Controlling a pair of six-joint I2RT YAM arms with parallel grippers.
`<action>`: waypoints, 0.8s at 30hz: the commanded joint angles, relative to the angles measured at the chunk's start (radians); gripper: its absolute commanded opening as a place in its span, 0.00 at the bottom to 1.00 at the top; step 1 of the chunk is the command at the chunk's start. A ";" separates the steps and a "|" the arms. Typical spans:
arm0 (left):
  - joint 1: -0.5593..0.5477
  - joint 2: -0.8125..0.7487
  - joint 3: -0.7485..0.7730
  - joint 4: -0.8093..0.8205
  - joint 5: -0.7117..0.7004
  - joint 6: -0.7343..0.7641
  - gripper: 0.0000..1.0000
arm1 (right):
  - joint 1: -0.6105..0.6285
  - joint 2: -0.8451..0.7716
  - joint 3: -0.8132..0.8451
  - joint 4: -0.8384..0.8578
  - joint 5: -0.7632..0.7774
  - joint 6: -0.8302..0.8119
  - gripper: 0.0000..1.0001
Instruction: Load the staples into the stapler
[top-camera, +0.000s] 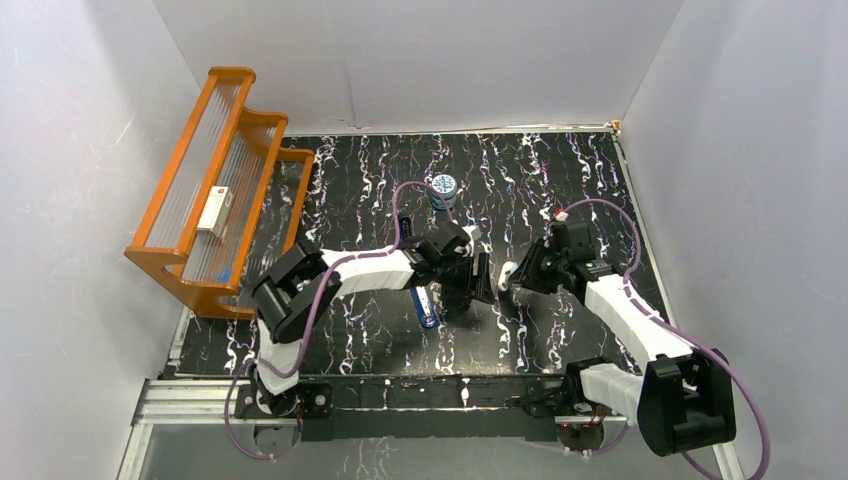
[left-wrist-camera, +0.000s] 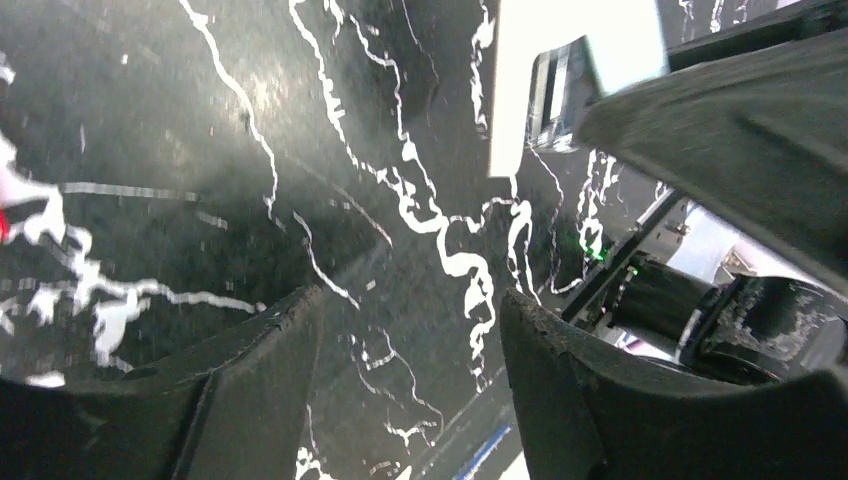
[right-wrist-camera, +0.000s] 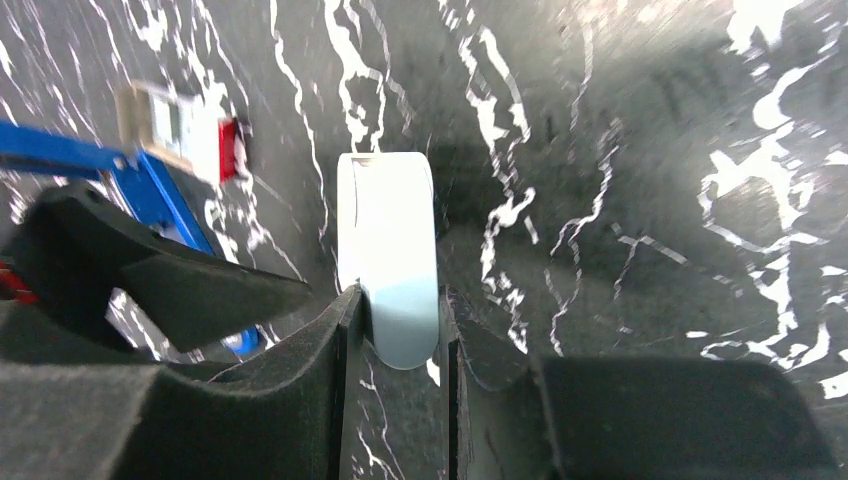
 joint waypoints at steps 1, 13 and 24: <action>-0.009 -0.150 -0.074 0.009 -0.071 -0.021 0.64 | 0.091 -0.002 0.052 -0.085 0.047 -0.009 0.29; -0.080 -0.111 -0.079 0.091 -0.208 -0.067 0.36 | 0.216 -0.002 0.062 -0.128 0.079 0.130 0.23; -0.081 -0.034 -0.066 0.090 -0.282 -0.059 0.10 | 0.236 0.026 0.066 -0.122 0.074 0.131 0.23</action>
